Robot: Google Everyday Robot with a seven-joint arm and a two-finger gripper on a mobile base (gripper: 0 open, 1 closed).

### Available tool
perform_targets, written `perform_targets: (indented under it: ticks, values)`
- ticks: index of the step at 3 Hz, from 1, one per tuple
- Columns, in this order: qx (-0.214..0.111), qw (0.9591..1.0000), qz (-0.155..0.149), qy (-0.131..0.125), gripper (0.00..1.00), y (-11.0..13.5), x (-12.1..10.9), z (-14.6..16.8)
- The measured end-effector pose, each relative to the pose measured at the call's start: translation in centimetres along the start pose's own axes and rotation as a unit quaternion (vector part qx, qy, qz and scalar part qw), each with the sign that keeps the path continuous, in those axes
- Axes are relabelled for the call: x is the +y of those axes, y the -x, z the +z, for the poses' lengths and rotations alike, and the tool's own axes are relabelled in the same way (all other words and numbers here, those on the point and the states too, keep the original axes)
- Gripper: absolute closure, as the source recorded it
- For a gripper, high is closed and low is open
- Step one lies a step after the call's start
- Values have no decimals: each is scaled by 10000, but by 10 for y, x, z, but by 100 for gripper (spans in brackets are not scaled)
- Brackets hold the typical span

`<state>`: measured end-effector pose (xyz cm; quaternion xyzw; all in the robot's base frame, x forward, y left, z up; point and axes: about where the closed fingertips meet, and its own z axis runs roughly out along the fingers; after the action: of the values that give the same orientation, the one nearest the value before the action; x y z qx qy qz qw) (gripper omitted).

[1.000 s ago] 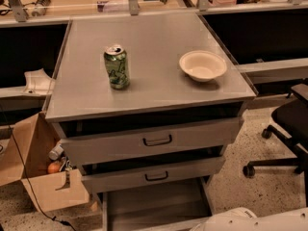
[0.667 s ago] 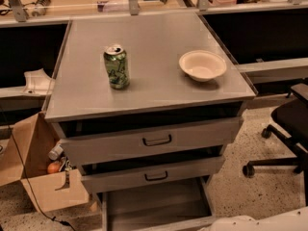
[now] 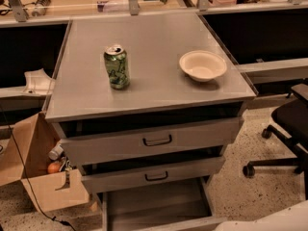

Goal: Close bottom drawer

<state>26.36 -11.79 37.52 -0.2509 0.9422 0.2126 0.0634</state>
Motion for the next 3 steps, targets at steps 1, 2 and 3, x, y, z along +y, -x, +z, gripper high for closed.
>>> perform_targets:
  ticks: [1,2,3]
  values:
    - [42,10000,53,15,100,-5,-1,3]
    - [141,9997,183,-53,100,-12,-10,16]
    - [196,9976,623,-249,100,-23,-52,56]
